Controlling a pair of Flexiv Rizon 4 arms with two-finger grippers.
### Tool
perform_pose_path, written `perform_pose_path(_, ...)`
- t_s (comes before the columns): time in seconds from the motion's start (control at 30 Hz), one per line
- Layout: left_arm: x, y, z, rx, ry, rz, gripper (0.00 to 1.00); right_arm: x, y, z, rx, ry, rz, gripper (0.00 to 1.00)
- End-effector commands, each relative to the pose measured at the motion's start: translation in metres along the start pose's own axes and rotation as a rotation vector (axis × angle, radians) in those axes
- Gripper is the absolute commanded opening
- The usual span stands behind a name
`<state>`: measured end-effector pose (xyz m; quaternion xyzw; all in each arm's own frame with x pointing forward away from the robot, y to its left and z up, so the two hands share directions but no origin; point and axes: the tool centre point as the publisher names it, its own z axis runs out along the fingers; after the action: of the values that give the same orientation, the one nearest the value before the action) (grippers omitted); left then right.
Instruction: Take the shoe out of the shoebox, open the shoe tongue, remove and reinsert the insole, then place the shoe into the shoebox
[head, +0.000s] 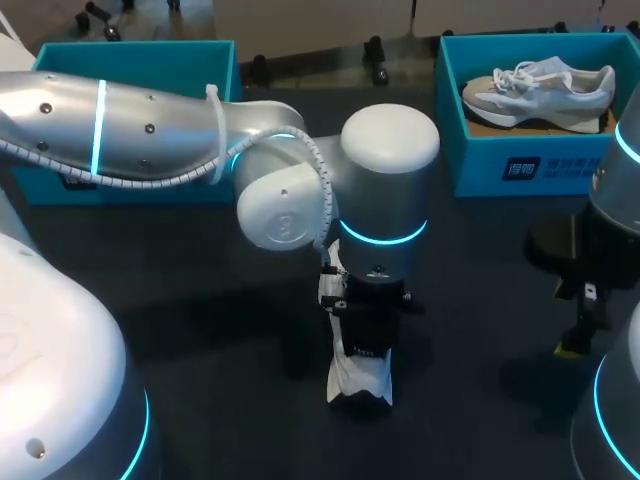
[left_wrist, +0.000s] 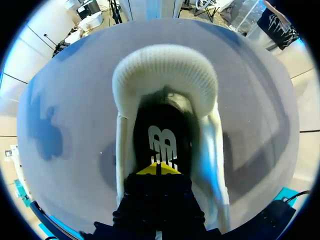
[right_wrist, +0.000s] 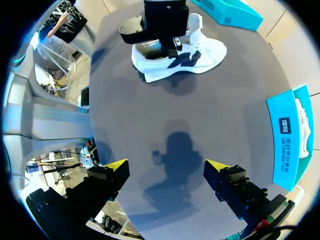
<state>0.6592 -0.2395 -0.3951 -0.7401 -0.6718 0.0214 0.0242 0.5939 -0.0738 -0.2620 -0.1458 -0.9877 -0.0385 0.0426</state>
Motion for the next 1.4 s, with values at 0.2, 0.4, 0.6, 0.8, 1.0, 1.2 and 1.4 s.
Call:
perform_pose_path(0.2,0.008,0.004,-0.027,-0.063,-0.041,-0.047,0.00,0.000,-0.001,0.001,-0.001,-0.001,0.000,1.00)
perform_pose_path(0.4,0.004,0.004,-0.029,-0.118,-0.004,-0.083,0.00,0.000,-0.001,0.001,-0.001,-0.001,0.000,1.00)
perform_pose_path(0.6,0.006,0.001,-0.025,-0.158,0.032,-0.115,0.00,0.000,-0.001,0.001,-0.001,-0.001,0.000,1.00)
perform_pose_path(0.8,0.013,0.001,-0.027,-0.174,0.020,-0.135,0.25,0.000,-0.001,0.001,-0.001,-0.001,0.000,1.00)
perform_pose_path(1.0,0.020,0.007,-0.024,-0.162,0.024,-0.158,0.61,0.000,-0.001,0.001,-0.001,-0.001,0.000,1.00)
perform_pose_path(1.2,0.029,0.009,-0.025,-0.131,0.008,-0.176,1.00,0.000,-0.001,0.001,-0.001,-0.001,0.000,1.00)
perform_pose_path(1.4,0.029,0.017,-0.020,-0.106,0.004,-0.178,1.00,0.000,-0.001,0.001,-0.001,-0.001,0.000,1.00)
